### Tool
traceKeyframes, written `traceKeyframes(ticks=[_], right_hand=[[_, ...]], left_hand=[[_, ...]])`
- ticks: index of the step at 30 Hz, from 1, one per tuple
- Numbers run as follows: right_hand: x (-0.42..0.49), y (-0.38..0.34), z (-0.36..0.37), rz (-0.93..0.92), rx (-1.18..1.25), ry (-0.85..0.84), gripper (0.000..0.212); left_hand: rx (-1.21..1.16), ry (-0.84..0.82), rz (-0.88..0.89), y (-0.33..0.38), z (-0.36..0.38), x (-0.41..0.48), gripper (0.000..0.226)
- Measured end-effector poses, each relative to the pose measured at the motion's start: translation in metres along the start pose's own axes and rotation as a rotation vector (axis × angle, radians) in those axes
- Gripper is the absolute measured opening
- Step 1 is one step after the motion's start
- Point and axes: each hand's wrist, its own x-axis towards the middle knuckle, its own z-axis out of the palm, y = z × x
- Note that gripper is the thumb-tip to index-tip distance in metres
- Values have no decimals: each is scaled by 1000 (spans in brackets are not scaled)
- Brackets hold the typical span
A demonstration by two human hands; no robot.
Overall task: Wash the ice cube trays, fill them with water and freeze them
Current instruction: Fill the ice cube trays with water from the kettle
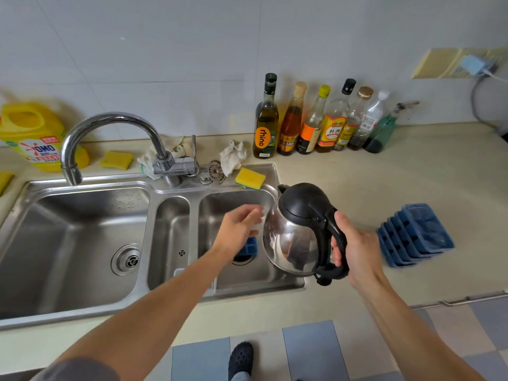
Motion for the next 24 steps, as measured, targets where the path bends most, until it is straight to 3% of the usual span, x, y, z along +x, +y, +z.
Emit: traceKeyframes(ticks=[4,10,20,24], right_hand=[[23,-1,-1,23,19,72,65],[69,-7,-6,45,-9,106,62],[119,-13,-19,33,-107,139,66],[130,-23,-24,29,-173,154,57]], left_hand=[[205,-249,66,34,15,27,24],[451,-434,102,54,42,66,38],[626,-443,205,66,88,126,40],[674,-392,243,62,96,136,42]])
